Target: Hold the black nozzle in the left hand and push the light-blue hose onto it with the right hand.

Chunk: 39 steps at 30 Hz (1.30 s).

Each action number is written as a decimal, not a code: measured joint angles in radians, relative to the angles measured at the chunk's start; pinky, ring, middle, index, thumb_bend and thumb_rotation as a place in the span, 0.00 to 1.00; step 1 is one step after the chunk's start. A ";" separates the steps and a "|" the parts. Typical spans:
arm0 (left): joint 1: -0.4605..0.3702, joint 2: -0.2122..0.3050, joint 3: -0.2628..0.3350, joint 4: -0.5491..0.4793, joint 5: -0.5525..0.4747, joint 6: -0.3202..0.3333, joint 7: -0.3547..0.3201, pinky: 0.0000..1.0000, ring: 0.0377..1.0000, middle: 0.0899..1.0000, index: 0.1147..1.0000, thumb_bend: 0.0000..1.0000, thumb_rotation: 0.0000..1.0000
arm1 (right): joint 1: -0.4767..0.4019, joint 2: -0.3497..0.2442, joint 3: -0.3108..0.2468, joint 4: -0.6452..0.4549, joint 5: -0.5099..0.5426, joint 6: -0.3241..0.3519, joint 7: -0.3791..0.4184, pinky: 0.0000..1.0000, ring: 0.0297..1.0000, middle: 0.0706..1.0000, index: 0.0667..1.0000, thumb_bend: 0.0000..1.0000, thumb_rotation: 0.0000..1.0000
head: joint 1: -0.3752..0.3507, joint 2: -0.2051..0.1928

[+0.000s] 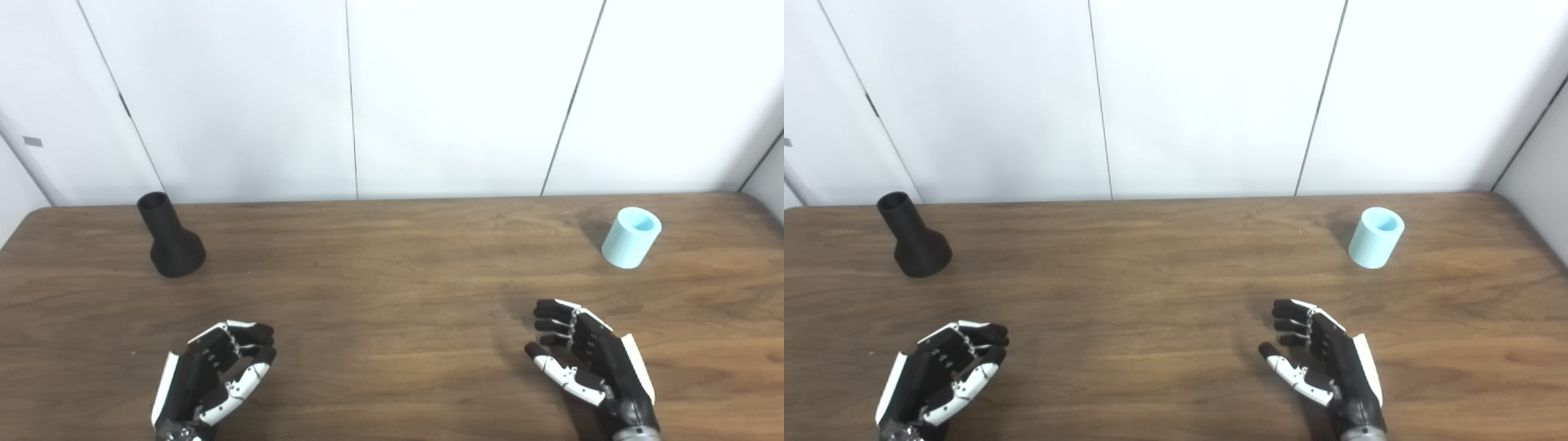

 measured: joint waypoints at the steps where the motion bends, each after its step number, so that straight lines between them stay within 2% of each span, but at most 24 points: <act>1: 0.000 0.000 0.000 0.000 -0.001 0.000 0.000 0.54 0.58 0.58 0.43 0.48 0.07 | 0.000 0.000 0.000 0.000 0.000 0.000 0.000 0.63 0.68 0.69 0.68 0.26 0.03 | 0.000 0.000; 18: 0.002 -0.002 0.005 -0.002 0.007 0.011 0.009 0.57 0.59 0.58 0.43 0.49 0.07 | 0.000 0.000 0.000 0.000 0.001 -0.001 0.001 0.64 0.69 0.69 0.67 0.27 0.04 | 0.006 -0.005; 24: 0.011 -0.003 0.056 -0.007 0.079 0.011 0.083 0.48 0.52 0.56 0.43 0.50 0.06 | 0.001 -0.001 -0.005 0.002 0.010 -0.004 0.002 0.64 0.69 0.69 0.67 0.27 0.04 | 0.044 -0.006; 25: 0.014 -0.004 0.067 -0.010 0.096 0.011 0.101 0.47 0.51 0.55 0.43 0.50 0.07 | 0.001 -0.001 -0.009 0.002 0.019 -0.004 0.005 0.65 0.70 0.70 0.67 0.27 0.02 | 0.069 -0.005; 30: 0.022 -0.003 0.111 -0.047 0.145 0.024 0.161 0.48 0.53 0.56 0.43 0.50 0.07 | 0.006 -0.017 -0.037 0.005 0.064 -0.005 0.022 0.65 0.70 0.70 0.68 0.26 0.00 | 0.130 -0.005; 33: 0.021 0.005 0.138 -0.046 0.174 0.054 0.185 0.53 0.58 0.60 0.43 0.51 0.07 | 0.005 -0.044 -0.057 0.027 0.101 -0.029 0.038 0.67 0.71 0.71 0.69 0.26 0.00 | 0.153 -0.011; 34: 0.022 0.008 0.147 -0.046 0.178 0.067 0.189 0.59 0.61 0.62 0.54 0.57 0.09 | 0.004 -0.052 -0.063 0.036 0.110 -0.042 0.044 0.66 0.71 0.71 0.69 0.25 0.00 | 0.170 -0.012; 35: 0.021 0.012 0.154 -0.046 0.180 0.082 0.190 0.65 0.65 0.64 0.61 0.61 0.11 | 0.004 -0.060 -0.068 0.044 0.119 -0.053 0.049 0.65 0.71 0.71 0.69 0.25 0.00 | 0.181 -0.015; 39: 0.021 0.026 0.164 -0.032 0.182 0.098 0.189 0.70 0.70 0.67 0.68 0.72 0.17 | -0.001 -0.079 -0.086 0.080 0.141 -0.094 0.059 0.65 0.71 0.71 0.70 0.25 0.00 | 0.218 -0.017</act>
